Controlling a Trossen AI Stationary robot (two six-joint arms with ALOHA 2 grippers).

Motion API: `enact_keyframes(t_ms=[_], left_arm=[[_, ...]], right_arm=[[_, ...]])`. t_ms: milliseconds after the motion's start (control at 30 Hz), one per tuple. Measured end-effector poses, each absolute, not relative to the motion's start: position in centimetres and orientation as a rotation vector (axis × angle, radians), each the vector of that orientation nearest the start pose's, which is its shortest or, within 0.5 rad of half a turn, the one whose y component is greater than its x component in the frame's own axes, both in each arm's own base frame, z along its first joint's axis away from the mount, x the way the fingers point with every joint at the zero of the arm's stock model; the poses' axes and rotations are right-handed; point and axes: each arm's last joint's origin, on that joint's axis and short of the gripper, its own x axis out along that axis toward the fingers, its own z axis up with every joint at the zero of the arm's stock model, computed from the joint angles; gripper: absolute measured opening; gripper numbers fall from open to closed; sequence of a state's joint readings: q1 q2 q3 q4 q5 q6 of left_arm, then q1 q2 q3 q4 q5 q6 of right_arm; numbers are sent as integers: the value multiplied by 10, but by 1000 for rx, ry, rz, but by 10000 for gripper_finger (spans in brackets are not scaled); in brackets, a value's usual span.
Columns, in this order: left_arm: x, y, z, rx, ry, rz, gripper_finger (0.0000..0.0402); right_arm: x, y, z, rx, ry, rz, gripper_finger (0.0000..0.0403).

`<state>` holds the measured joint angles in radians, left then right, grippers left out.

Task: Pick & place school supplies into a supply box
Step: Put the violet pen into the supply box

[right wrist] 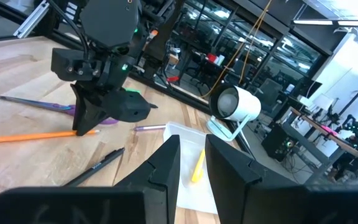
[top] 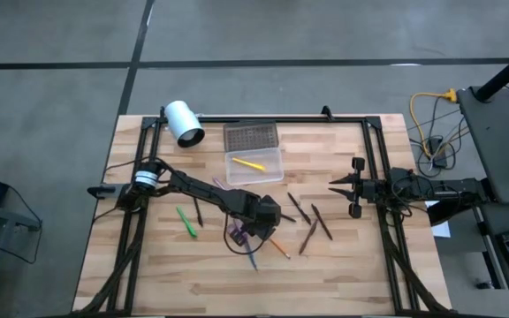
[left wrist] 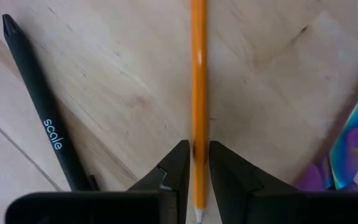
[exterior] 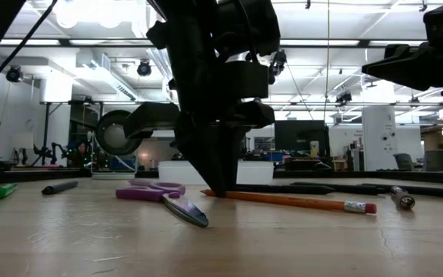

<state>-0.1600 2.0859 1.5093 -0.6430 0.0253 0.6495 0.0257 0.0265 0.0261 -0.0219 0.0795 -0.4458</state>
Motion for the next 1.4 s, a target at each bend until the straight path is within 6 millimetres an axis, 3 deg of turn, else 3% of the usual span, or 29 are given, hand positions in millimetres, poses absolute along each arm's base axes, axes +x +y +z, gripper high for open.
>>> enact_keyframes(t_ms=[367, 600, 1400], left_arm=[[416, -68, 159, 636, 1121, -560, 43], [416, -69, 158, 633, 1117, -580, 7], [417, -70, 170, 623, 1112, -561, 2]], right_arm=[[98, 0, 168, -447, 34, -48, 68], [98, 0, 168, -447, 34, -48, 68], [98, 0, 168, -446, 35, -48, 68]])
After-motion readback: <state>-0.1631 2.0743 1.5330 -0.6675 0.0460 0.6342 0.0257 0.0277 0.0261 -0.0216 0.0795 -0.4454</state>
